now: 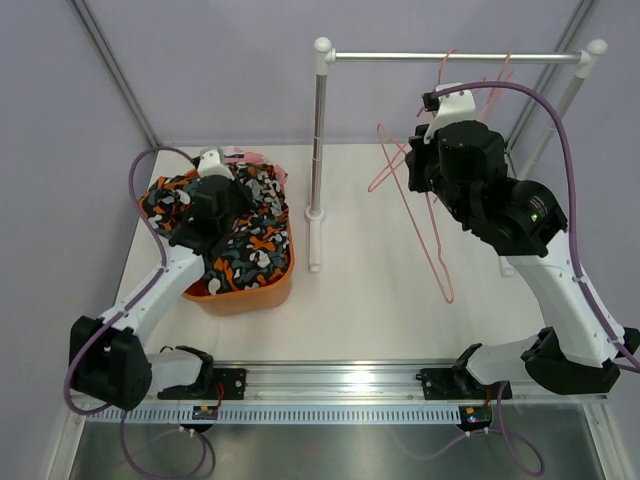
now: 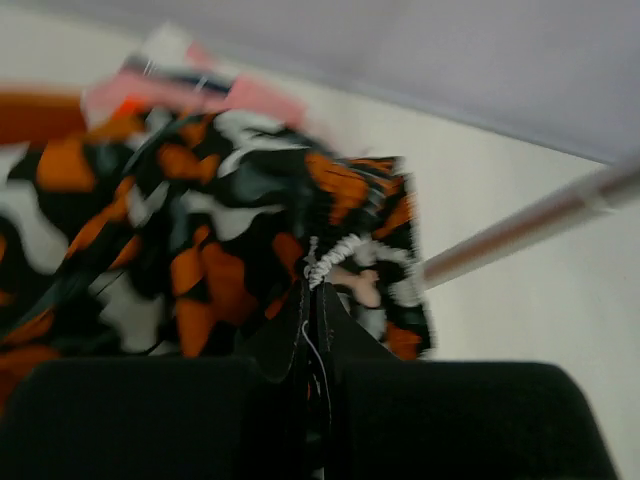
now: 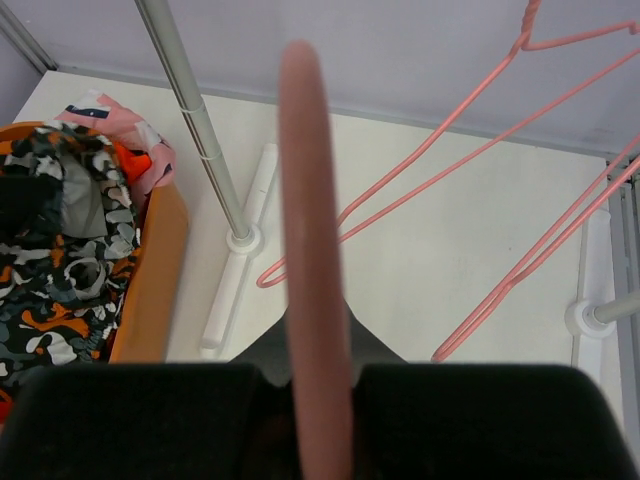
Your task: Remove the shorts from the hanger
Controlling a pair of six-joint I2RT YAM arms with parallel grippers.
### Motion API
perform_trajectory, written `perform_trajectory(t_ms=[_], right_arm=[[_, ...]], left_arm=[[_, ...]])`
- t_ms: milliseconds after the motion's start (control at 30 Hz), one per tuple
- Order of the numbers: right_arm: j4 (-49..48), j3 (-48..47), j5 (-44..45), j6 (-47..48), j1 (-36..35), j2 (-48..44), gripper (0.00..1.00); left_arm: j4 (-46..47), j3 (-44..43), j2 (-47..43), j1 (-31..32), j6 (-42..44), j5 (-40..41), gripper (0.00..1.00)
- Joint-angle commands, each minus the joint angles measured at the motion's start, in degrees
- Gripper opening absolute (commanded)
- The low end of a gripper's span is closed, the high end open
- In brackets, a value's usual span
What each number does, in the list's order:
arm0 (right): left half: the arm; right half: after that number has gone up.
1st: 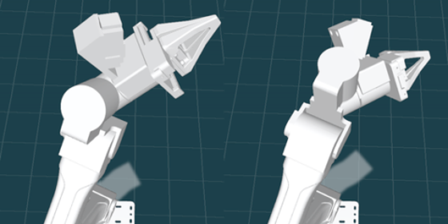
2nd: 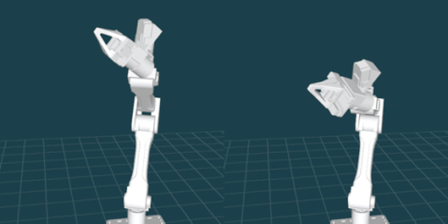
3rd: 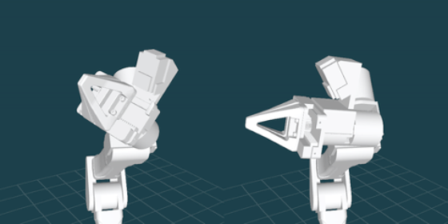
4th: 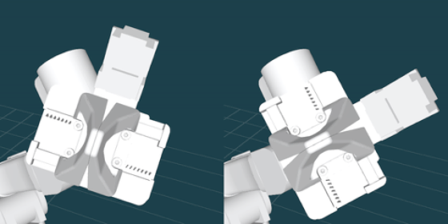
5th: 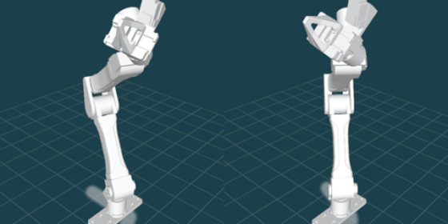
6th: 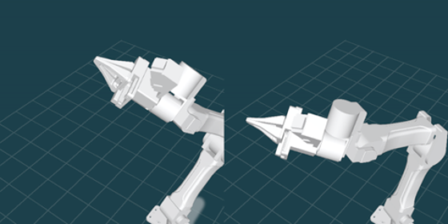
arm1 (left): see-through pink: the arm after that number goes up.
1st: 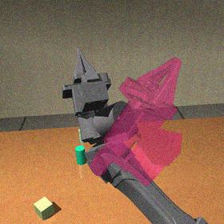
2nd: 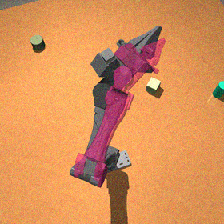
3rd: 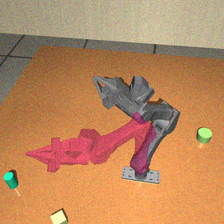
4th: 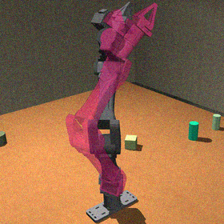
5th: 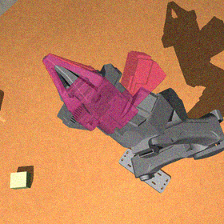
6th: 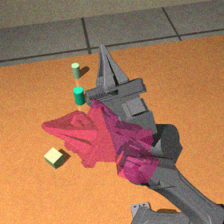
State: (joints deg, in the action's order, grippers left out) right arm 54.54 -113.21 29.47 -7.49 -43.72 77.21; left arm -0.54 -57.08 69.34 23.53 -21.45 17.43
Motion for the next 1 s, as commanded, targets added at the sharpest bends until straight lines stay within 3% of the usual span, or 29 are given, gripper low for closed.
perform_trajectory(t_ms=[0, 233, 333, 400, 667, 833, 967], right_arm=[[0.30, -0.61, 0.93, -1.30, 0.39, -2.23, 0.00], [3.64, 0.71, 1.99, -3.67, 0.40, -3.99, 0.00], [5.83, 0.62, 2.51, -5.08, 0.39, -5.40, 0.00], [7.67, 0.88, 4.01, -5.87, 0.39, -6.81, 0.00], [14.36, 0.71, 8.76, -8.51, 0.39, -10.49, 0.00], [13.31, -1.56, 4.98, -6.58, 0.39, -10.16, 0.00], [11.03, -6.32, 2.17, -2.72, 0.39, -5.33, 0.00]], left_arm=[[3.61, 10.02, 3.68, -7.69, -25.99, -13.99, 0.00], [10.81, 18.49, 15.10, -7.88, -38.66, -22.08, 0.00], [11.08, 18.15, 16.00, -7.88, -39.11, -24.55, 0.08], [9.07, 17.62, 14.25, -7.80, -37.71, -23.68, 0.25], [1.07, 12.88, 5.02, -7.88, -32.60, -22.26, 0.59], [-2.27, 9.01, 0.27, -7.80, -28.39, -23.67, 0.84], [-8.23, 3.74, -2.28, -7.80, -23.82, -24.37, 0.96]])
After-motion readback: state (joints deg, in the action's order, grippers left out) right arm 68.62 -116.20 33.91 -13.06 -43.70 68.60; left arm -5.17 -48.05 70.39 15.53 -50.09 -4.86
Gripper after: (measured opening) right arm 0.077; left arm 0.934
